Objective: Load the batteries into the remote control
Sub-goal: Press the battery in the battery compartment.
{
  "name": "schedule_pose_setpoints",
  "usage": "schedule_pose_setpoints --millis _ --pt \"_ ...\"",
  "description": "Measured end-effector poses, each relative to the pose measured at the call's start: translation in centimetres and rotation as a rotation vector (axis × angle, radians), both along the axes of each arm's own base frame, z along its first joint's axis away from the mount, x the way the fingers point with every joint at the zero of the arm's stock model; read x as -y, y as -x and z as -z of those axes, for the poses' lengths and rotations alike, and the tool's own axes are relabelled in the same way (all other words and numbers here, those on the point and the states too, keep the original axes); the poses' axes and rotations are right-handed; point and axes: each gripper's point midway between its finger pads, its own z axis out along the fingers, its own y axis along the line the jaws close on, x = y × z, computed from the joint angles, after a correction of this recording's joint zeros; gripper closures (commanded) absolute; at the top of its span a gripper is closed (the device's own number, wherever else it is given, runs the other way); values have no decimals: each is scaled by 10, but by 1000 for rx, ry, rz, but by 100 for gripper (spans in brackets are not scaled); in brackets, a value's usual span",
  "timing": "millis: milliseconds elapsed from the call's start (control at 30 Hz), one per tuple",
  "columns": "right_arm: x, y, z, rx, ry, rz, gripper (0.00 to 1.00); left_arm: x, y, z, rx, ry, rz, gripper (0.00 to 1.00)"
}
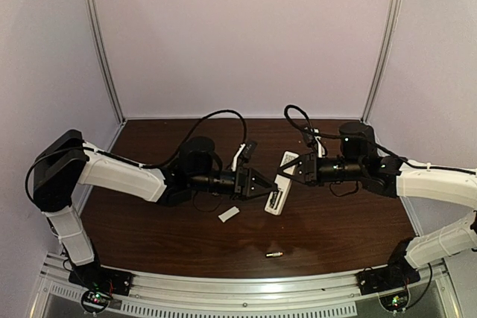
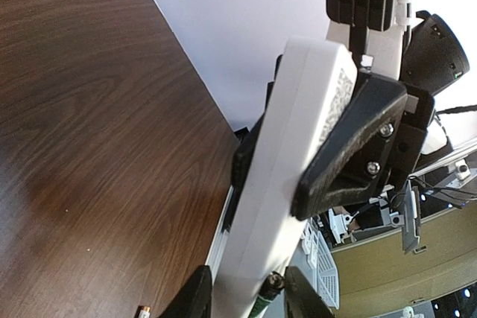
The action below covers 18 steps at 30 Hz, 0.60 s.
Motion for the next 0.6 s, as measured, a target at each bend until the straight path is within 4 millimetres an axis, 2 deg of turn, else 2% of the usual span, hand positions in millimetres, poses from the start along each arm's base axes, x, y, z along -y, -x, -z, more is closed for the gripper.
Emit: schedule_pose_setpoints --millis 600 --pt "3 -1 8 -21 29 21 100 4 -1 8 80 -88 23 69"
